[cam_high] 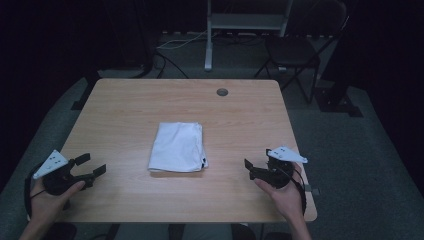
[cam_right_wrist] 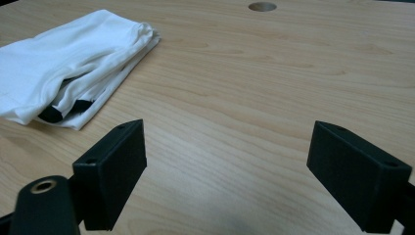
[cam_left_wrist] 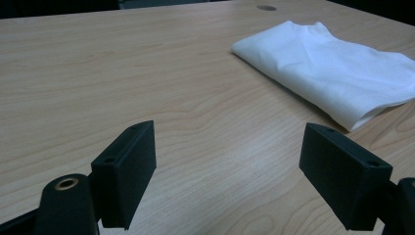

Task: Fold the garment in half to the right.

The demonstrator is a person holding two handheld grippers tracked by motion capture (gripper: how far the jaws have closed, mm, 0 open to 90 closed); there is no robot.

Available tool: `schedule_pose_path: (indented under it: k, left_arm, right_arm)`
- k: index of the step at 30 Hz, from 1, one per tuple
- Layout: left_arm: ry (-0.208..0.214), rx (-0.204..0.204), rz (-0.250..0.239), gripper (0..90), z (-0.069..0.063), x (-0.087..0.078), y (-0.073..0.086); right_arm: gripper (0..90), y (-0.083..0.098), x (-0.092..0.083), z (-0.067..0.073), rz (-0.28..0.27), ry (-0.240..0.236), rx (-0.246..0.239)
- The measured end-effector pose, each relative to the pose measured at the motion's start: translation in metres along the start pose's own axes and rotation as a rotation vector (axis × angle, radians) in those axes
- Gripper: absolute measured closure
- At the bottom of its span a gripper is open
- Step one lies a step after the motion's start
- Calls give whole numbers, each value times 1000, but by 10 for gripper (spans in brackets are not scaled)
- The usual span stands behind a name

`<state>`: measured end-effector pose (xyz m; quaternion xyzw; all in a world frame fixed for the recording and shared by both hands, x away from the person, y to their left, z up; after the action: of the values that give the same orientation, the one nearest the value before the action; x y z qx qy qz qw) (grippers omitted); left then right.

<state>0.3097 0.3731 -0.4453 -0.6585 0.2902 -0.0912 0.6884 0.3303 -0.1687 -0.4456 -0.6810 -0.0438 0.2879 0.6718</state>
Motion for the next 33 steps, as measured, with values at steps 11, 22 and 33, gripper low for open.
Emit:
schedule_pose_path:
  k: [11, 22, 33]
  left_arm:
    - [9, 3, -11, 213, -3, 5, 10]
    - [-7, 15, -36, 213, -4, 4, 10]
    - [-11, 26, -30, 213, -6, 4, 10]
  right_arm:
    - [139, 20, -5, -1, 7, 24, 4]
    - [137, 22, -7, -2, -2, 34, 5]
    - [132, 22, -7, -3, 5, 43, 19]
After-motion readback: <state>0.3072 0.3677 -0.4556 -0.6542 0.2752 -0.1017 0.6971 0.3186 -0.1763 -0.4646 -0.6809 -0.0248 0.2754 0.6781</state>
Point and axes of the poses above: each handheld gripper's, and its own axes: x roughly forward along the jaws, y roughly out of its underside, z roughly to its left, the point moved 5 cm from there along x, roughly forward along the jaws, and after that the axes turned 8 degrees about -z, right-handed, at the moved point
